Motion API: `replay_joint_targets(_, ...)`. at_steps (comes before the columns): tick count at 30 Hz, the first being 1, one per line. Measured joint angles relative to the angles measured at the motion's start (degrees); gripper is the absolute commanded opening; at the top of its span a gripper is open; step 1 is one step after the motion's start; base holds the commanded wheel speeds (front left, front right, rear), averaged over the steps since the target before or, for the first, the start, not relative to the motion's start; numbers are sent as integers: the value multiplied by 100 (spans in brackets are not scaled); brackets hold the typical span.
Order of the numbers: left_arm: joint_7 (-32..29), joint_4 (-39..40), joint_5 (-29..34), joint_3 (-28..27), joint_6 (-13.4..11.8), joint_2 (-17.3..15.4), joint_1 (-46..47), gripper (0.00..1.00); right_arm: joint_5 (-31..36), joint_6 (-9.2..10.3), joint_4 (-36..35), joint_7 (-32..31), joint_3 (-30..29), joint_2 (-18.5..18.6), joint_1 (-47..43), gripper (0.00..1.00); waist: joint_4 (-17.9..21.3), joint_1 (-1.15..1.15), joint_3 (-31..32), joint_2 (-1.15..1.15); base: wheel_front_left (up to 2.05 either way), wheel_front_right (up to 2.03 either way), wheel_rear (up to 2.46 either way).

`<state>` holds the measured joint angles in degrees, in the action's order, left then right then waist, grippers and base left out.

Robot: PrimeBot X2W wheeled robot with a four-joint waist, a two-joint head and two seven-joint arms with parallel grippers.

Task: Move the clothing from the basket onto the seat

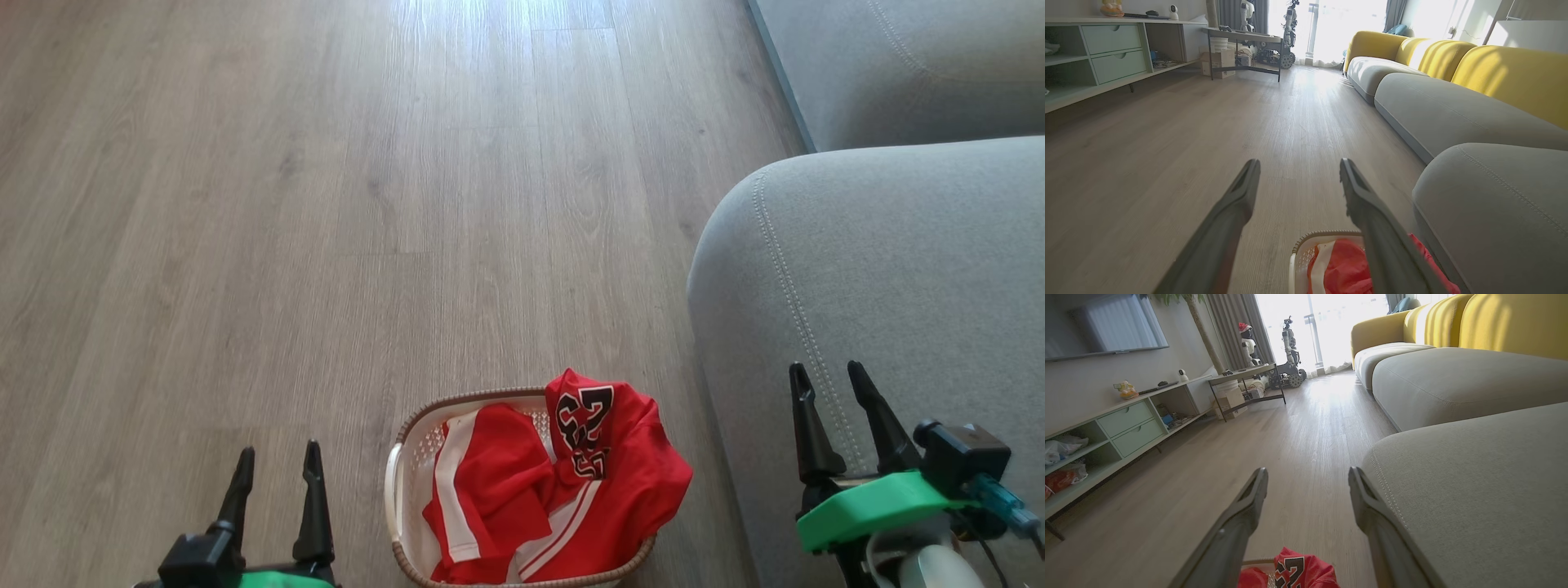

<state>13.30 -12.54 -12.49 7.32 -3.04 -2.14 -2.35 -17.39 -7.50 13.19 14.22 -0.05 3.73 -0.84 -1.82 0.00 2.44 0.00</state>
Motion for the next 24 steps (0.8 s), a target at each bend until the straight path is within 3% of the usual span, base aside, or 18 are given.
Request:
replay_joint_targets(8,98,-178,346,68,9,-5,1,100,531,0,0,10,-116,-83,-4,100,-5,0,0,0,0,0,0)
replay_joint_targets(24,98,-291,344,76,5,-10,1,100,531,0,5,11,-136,-85,-5,100,-6,0,3,0,0,0,0)
